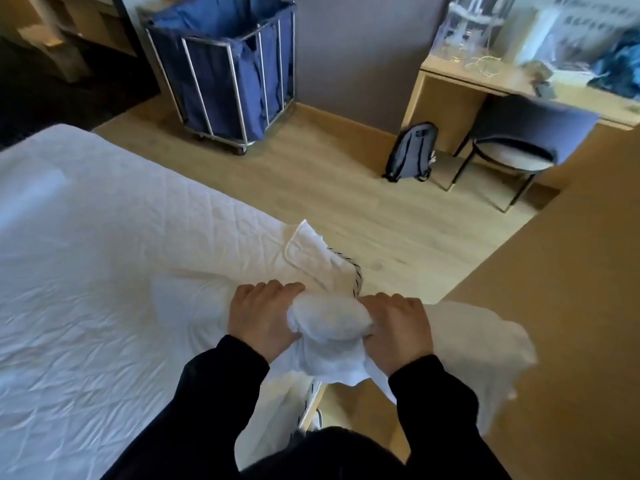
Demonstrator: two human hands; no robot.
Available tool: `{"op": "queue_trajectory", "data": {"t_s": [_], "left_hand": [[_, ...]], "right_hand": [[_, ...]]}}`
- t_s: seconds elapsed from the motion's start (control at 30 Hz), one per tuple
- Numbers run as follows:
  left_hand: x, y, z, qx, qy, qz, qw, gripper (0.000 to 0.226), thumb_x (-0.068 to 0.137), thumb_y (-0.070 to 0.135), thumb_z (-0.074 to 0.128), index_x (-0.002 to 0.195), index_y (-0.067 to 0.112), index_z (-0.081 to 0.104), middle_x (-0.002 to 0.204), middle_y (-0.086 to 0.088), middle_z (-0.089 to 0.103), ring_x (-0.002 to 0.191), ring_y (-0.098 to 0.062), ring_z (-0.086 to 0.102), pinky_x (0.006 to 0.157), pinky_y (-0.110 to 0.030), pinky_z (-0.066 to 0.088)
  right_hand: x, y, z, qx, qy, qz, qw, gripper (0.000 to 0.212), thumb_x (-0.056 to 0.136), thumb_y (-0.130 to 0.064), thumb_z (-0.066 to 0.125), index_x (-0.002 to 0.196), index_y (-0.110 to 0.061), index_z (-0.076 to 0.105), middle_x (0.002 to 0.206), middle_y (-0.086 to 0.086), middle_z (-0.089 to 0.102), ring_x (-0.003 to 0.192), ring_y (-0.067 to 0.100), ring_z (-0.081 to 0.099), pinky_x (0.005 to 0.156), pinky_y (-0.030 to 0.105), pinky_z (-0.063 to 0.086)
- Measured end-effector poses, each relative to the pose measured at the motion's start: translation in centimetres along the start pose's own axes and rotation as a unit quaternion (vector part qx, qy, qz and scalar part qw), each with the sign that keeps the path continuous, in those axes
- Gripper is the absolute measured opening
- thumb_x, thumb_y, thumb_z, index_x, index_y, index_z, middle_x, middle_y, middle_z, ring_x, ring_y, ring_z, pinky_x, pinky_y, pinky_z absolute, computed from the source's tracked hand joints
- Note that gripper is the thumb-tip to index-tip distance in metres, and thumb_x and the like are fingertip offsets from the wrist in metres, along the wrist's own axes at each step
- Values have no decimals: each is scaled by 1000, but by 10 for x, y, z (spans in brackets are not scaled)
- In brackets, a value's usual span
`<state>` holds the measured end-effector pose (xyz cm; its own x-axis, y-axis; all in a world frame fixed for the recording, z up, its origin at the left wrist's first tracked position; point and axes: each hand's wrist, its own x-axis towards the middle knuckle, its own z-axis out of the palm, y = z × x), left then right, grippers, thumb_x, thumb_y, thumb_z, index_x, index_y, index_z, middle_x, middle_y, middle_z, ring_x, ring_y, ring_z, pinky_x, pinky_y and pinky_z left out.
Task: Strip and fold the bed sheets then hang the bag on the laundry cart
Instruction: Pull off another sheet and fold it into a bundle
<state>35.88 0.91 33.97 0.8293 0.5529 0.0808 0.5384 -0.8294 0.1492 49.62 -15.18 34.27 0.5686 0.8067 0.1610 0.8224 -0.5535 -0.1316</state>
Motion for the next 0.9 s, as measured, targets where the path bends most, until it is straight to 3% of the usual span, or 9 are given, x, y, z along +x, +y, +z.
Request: {"op": "queue_trajectory", "data": {"t_s": [0.17,0.3,0.43,0.5,0.77,0.9], "left_hand": [[88,18,6,-11,12,57,998,59,35,39,82,91,25,70,64,0,63,55,-27,62,60,-33,45],[158,40,18,-17,19,88,996,54,39,40,78,90,25,70,62,0,62,54,-28,61,57,-32,42],[231,68,38,-16,36,115,993,51,43,41,75,90,25,69,65,0,62,57,-28,62,58,-32,42],[268,85,43,-17,49,131,990,45,51,45,63,90,24,69,64,0,61,57,-29,61,58,-32,42],[387,124,48,-23,78,137,987,48,57,57,53,90,27,69,68,2,62,61,-26,62,60,-29,36],[440,123,57,-33,69,131,988,52,54,55,55,97,28,68,79,4,67,72,-25,65,65,-32,39]], "right_hand": [[54,43,0,6,39,26,999,29,51,-20,63,78,-28,68,62,-6,60,56,24,58,58,30,41],[100,88,2,-6,36,53,998,45,38,-10,77,79,-26,69,63,-5,62,56,24,58,59,32,43],[149,144,9,-16,28,70,997,49,36,-10,78,81,-26,70,65,-5,63,58,24,59,61,33,44],[174,172,10,-19,34,80,996,50,35,-8,78,80,-26,69,65,-5,63,58,24,58,61,33,45],[268,248,4,-30,49,85,995,54,30,-4,73,80,-24,70,64,-5,63,56,25,58,60,33,45],[317,272,12,1,59,84,995,44,40,-7,57,80,-23,69,66,-5,64,58,27,58,58,34,44]]}}
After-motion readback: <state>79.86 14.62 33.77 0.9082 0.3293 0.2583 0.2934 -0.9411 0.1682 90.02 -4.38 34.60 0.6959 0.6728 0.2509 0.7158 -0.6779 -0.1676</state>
